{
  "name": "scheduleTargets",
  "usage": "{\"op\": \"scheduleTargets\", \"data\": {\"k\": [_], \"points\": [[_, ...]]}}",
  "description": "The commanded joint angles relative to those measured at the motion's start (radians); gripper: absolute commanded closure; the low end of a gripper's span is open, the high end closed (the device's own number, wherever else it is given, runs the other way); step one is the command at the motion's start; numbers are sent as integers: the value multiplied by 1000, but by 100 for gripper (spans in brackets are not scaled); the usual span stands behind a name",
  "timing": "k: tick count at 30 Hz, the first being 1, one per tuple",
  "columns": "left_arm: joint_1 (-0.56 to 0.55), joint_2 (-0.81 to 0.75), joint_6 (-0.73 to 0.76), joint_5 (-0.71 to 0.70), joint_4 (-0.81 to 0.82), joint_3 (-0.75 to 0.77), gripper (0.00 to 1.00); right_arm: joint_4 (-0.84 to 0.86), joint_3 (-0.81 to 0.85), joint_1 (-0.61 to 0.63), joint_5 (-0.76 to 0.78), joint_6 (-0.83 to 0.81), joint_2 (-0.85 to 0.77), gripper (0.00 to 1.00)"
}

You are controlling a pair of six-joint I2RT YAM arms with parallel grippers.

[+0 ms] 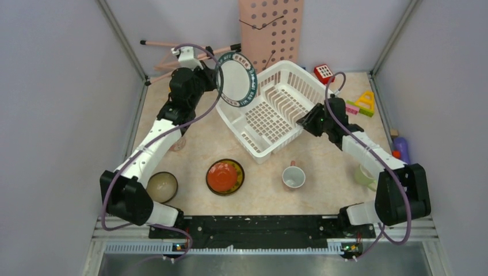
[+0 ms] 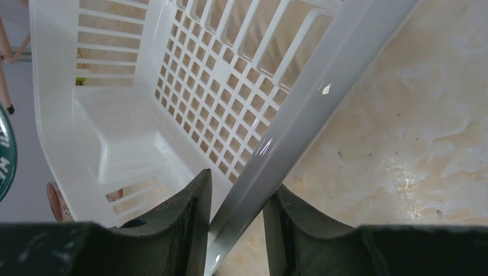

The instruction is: Load the mixed dishes into the dish rack

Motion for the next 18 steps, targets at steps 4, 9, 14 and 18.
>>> {"op": "scheduleTargets", "data": {"k": [4, 9, 14, 18], "points": [[-52, 42, 147, 145, 232, 68, 100, 12, -33, 24, -67, -5, -112, 36], [-189, 92, 384, -71, 283, 83, 100, -60, -12, 23, 33, -25, -160, 1], [-262, 186, 554, -174, 312, 134, 100, -112, 2, 17, 98, -27, -192, 1], [-281, 263, 643, -189, 301, 202, 100, -116, -16, -20, 150, -34, -253, 1]]}}
